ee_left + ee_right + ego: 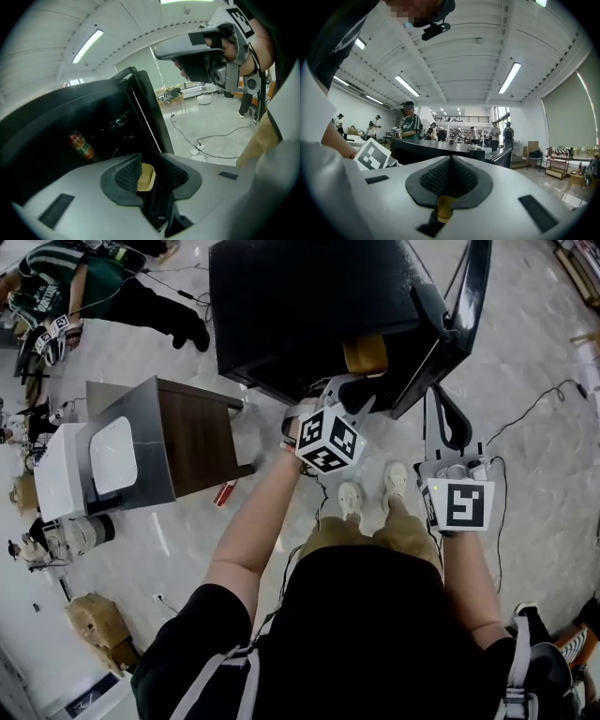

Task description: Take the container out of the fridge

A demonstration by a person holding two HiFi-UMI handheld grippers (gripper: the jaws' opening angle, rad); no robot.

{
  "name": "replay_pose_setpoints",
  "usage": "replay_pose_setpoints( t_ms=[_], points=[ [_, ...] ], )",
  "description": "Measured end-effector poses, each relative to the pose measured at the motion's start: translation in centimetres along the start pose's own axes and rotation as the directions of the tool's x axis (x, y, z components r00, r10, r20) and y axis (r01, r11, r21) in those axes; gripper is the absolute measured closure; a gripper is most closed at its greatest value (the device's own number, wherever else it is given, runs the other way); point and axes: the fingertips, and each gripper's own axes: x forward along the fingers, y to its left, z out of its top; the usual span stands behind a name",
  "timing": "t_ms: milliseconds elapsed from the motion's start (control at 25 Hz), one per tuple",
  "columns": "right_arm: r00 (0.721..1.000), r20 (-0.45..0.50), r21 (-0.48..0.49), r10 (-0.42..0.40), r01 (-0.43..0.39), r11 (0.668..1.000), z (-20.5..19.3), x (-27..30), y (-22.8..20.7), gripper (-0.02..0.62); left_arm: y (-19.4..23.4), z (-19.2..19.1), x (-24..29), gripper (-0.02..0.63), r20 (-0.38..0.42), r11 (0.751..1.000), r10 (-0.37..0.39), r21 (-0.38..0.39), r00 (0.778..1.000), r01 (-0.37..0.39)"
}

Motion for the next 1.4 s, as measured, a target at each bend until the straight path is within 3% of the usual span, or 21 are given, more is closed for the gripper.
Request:
replay_pose_setpoints(
  t_ms=[280,680,1120,1400],
  points=[
    [0.999,-0.033,-0.026,0.016,-0.017,0.999,-1.5,0.4,-1.7,0.558,-0.4,-3.8,5.5,0.488,-0.145,0.994,-0.080,0.057,0.986,0.089],
    [0.996,-0.052,-0.031,0.068,-0.070,0.997,-2.0,2.2,-2.7,0.558,0.3,-6.3,10.9,0.488,-0.257,0.987,-0.117,0.079,0.959,0.142],
    [0.992,-0.091,-0.029,0.089,-0.092,0.995,-4.3,3.1,-3.2,0.558,0.6,-11.2,16.0,0.488,-0.381,0.970,-0.153,0.119,0.912,0.213],
    [0.992,-0.103,0.008,0.067,-0.066,0.998,-5.1,3.6,-3.9,0.558,0.6,-14.1,18.0,0.497,-0.454,0.962,-0.161,0.128,0.876,0.243]
  ],
)
